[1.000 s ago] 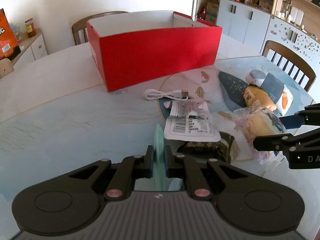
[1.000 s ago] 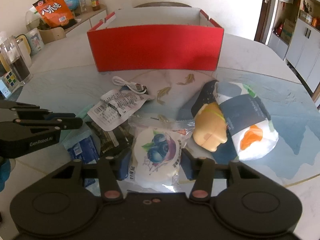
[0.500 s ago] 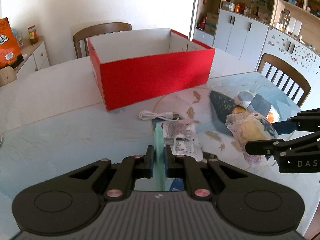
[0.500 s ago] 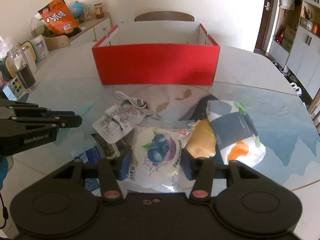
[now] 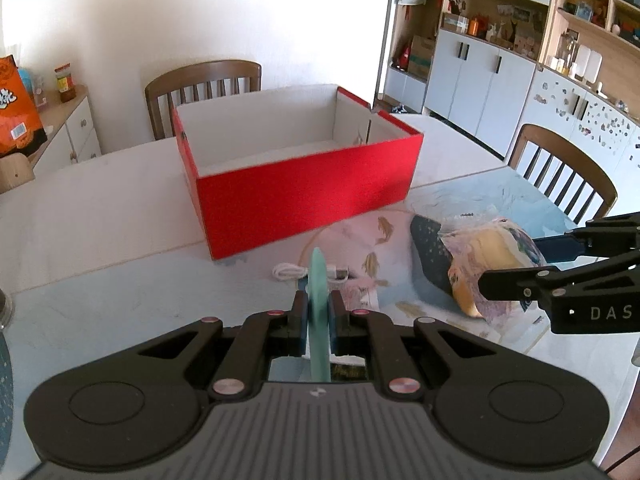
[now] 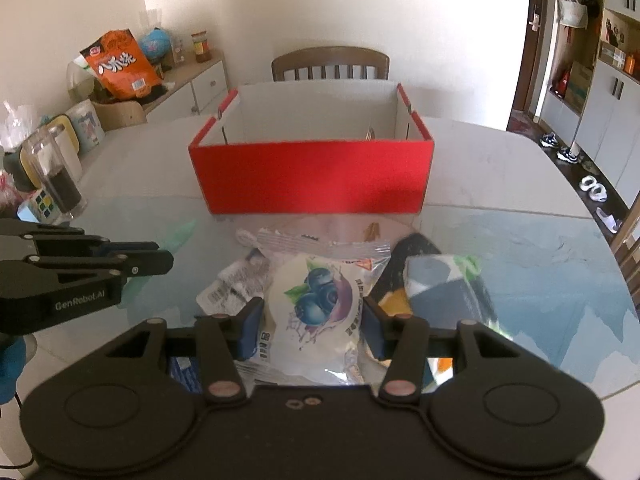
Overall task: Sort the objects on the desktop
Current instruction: 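Carry the teal item and blueberry bread bag over into the red shoebox, then open the left tool to drop the teal item while the right tool releases the bread bag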
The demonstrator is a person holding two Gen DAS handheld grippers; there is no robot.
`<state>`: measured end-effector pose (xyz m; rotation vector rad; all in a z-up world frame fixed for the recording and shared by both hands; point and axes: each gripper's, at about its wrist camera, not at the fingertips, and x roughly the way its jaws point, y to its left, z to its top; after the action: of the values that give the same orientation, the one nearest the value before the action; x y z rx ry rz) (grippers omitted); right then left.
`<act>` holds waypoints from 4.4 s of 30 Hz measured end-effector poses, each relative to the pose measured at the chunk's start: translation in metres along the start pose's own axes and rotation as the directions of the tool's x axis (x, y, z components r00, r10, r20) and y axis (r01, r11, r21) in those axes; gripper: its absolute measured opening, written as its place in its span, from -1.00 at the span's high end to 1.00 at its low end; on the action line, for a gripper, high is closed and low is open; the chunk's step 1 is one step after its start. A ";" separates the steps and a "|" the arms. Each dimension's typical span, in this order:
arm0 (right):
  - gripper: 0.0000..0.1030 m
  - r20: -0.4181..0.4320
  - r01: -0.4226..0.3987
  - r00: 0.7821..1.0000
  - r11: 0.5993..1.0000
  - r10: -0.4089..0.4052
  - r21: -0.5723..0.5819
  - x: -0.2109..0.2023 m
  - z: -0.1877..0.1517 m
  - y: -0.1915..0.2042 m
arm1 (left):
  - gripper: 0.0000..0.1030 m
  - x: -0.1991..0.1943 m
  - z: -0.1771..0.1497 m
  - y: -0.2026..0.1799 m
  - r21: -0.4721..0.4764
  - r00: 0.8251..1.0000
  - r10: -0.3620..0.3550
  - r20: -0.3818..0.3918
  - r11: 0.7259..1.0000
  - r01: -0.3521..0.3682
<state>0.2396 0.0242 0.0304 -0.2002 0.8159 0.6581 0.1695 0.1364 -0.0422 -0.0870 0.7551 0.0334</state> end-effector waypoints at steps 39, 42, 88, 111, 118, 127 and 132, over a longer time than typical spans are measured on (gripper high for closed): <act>0.02 0.153 0.035 0.988 0.999 -0.031 -0.026 0.016 0.119 -0.016 | 0.83 0.033 0.132 0.021 -0.003 0.993 0.005 0.118 1.000 -0.004; 0.02 0.161 0.039 0.986 0.999 -0.034 -0.032 0.022 0.130 -0.015 | 0.83 0.041 0.143 0.028 -0.006 0.993 0.010 0.118 1.000 -0.009; 0.02 -0.041 0.072 0.996 0.996 -0.075 -0.057 0.173 0.158 -0.009 | 0.83 0.212 0.183 0.082 0.030 0.986 0.044 -0.160 0.999 -0.039; 0.03 -0.203 0.043 0.978 0.997 -0.053 -0.057 0.211 0.140 -0.008 | 0.82 0.253 0.171 0.080 0.062 0.956 0.031 -0.292 0.998 -0.014; 0.02 -0.218 0.052 0.974 0.996 -0.066 -0.069 0.213 0.142 -0.007 | 0.82 0.257 0.172 0.082 0.061 0.946 0.028 -0.322 0.998 -0.009; -0.02 -0.211 0.045 0.976 0.998 -0.055 -0.052 0.212 0.143 -0.009 | 0.81 0.258 0.174 0.079 0.069 0.941 0.048 -0.335 0.997 -0.026; -0.17 -0.187 0.039 0.981 0.997 -0.050 -0.061 0.202 0.142 -0.008 | 0.72 0.255 0.175 0.080 0.050 0.944 0.058 -0.326 0.998 -0.044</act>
<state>0.4330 0.1700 -0.0213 -0.3360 0.9725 0.6272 0.4698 0.2315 -0.0959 -0.0325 1.0906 0.0531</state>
